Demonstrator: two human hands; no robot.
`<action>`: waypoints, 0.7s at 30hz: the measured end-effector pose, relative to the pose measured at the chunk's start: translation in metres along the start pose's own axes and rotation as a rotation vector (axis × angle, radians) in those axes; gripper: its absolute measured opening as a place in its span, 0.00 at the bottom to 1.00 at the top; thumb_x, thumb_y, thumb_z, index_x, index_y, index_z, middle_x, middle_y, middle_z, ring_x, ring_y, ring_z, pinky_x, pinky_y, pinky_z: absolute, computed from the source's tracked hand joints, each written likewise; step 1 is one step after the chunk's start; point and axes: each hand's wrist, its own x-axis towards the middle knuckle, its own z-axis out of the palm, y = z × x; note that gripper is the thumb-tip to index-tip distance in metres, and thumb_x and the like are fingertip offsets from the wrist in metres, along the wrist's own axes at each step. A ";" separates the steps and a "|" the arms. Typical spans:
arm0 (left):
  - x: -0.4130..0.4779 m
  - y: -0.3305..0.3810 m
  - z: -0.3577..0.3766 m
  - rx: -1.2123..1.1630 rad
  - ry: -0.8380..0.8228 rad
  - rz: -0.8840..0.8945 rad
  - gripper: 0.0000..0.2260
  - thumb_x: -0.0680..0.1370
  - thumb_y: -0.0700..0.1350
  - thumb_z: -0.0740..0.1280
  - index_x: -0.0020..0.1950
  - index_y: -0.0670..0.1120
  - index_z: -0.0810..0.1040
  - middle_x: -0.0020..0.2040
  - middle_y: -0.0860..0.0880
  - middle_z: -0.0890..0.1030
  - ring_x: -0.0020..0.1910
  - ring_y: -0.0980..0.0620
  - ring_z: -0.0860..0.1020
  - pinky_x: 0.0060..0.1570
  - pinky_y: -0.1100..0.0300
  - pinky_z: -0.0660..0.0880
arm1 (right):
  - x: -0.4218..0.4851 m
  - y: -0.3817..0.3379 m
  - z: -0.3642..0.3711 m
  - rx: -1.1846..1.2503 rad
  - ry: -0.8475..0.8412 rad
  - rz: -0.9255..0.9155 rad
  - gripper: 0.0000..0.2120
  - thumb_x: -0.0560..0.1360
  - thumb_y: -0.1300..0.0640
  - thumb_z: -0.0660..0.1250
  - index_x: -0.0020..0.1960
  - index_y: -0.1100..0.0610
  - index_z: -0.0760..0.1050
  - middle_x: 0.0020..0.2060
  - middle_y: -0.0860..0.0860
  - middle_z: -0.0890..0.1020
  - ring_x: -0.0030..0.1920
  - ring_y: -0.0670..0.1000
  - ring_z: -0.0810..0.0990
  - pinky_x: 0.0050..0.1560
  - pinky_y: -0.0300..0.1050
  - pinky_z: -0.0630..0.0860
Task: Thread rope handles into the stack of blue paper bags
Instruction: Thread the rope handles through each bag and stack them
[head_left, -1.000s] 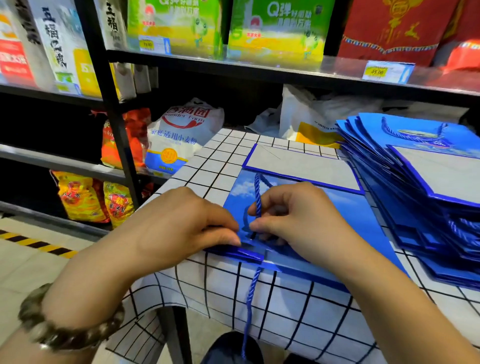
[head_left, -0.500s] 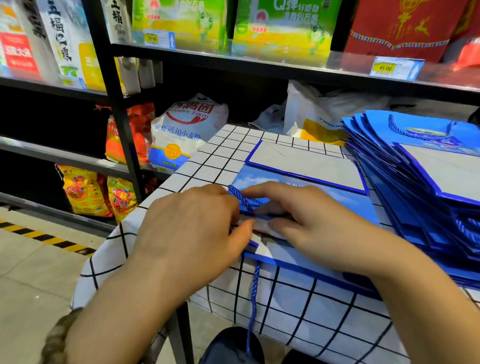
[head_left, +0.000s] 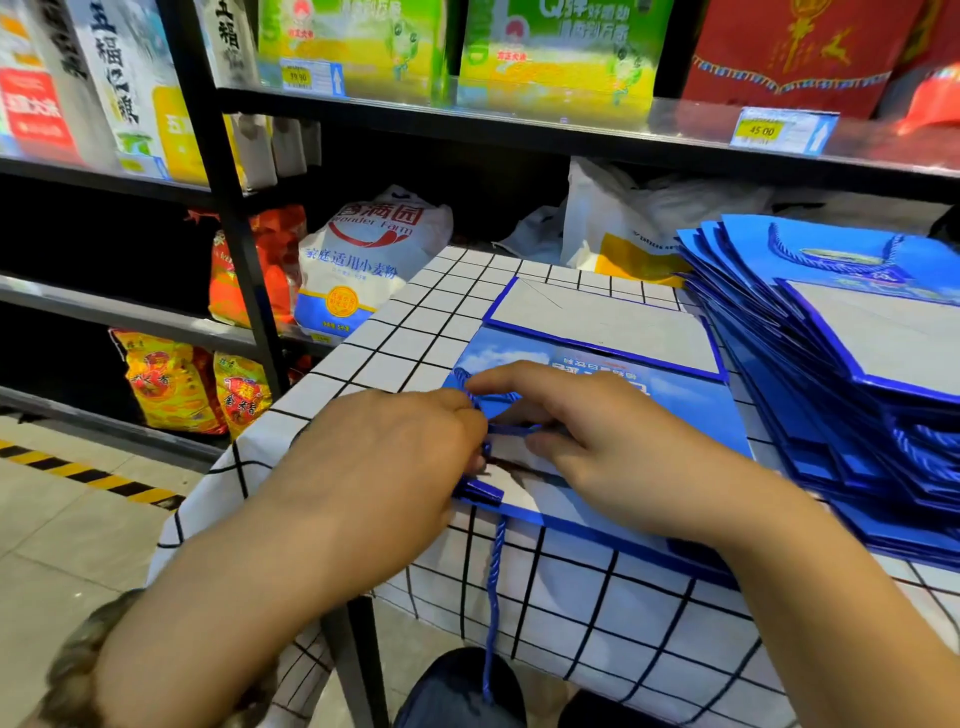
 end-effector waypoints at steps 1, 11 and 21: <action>-0.001 0.003 -0.004 -0.006 -0.021 0.022 0.07 0.80 0.52 0.53 0.55 0.56 0.68 0.55 0.56 0.73 0.51 0.52 0.74 0.31 0.63 0.61 | 0.000 0.000 -0.001 0.003 -0.001 -0.001 0.25 0.76 0.65 0.57 0.63 0.38 0.67 0.58 0.42 0.78 0.60 0.43 0.74 0.62 0.44 0.70; 0.010 -0.005 -0.002 -0.765 0.116 -0.341 0.08 0.72 0.54 0.64 0.38 0.52 0.69 0.30 0.53 0.78 0.28 0.59 0.72 0.30 0.61 0.66 | -0.011 0.001 0.007 0.159 0.059 -0.003 0.17 0.75 0.61 0.62 0.48 0.37 0.67 0.50 0.40 0.81 0.54 0.38 0.77 0.58 0.42 0.74; 0.040 -0.003 0.016 -0.918 0.085 -0.408 0.10 0.71 0.44 0.72 0.38 0.50 0.71 0.26 0.53 0.79 0.21 0.60 0.70 0.28 0.62 0.67 | -0.021 0.003 0.016 0.325 0.162 0.105 0.15 0.69 0.61 0.72 0.43 0.45 0.69 0.41 0.44 0.83 0.44 0.42 0.81 0.53 0.43 0.78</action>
